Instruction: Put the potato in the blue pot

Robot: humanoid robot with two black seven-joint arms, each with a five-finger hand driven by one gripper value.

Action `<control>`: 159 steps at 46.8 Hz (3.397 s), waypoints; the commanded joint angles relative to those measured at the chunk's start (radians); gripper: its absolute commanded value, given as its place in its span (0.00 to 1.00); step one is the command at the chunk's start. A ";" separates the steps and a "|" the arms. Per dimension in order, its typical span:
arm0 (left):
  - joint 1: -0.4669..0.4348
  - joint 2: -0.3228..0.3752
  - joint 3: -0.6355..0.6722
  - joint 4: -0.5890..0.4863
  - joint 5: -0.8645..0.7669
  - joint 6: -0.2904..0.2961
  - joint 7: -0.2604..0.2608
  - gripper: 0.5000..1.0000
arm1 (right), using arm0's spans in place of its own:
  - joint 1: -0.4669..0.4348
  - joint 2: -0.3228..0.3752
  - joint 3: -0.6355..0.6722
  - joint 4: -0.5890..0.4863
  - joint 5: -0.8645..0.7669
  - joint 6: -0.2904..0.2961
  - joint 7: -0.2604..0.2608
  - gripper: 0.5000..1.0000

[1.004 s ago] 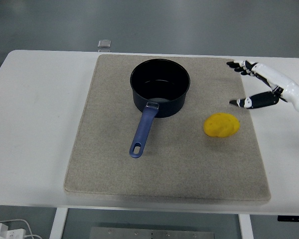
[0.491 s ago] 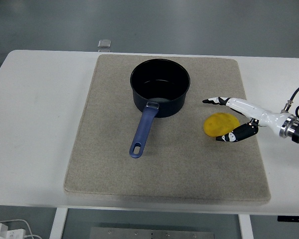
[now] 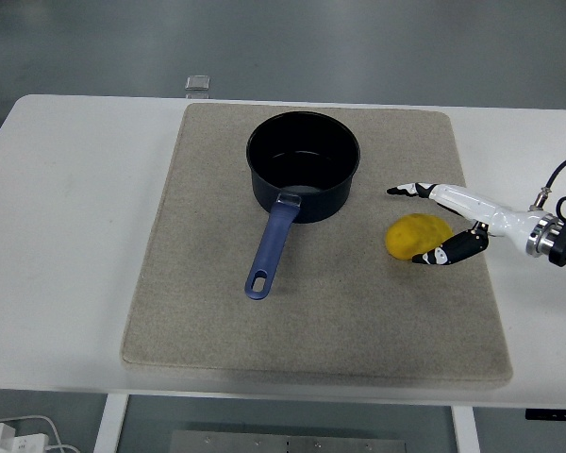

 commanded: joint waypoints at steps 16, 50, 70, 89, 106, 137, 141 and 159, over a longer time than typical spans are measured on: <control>0.000 0.000 0.000 0.000 0.000 0.000 0.001 1.00 | -0.002 0.002 -0.029 -0.025 -0.037 0.012 0.024 0.69; 0.000 0.000 0.000 0.000 0.000 0.000 -0.001 1.00 | 0.020 0.051 -0.049 -0.118 -0.054 0.062 0.057 0.00; 0.000 0.000 0.000 0.000 0.000 0.000 0.001 1.00 | 0.020 0.051 -0.048 -0.123 -0.051 0.061 0.057 0.00; 0.000 0.000 0.000 0.000 0.000 0.000 0.001 1.00 | 0.020 0.051 -0.047 -0.123 -0.048 0.061 0.059 0.00; 0.000 0.000 0.000 0.000 0.000 0.000 0.001 1.00 | 0.024 0.045 -0.035 -0.123 -0.046 0.062 0.059 0.00; 0.000 0.000 0.000 0.000 0.000 0.000 0.001 1.00 | 0.305 -0.015 -0.029 -0.387 0.116 0.280 0.109 0.00; 0.000 0.000 0.000 0.000 0.000 0.000 0.001 1.00 | 0.320 -0.009 -0.029 -0.401 0.130 0.303 0.110 0.00; 0.000 0.000 0.000 0.000 0.000 0.000 0.001 1.00 | 0.389 0.140 -0.029 -0.402 0.132 0.303 0.097 0.00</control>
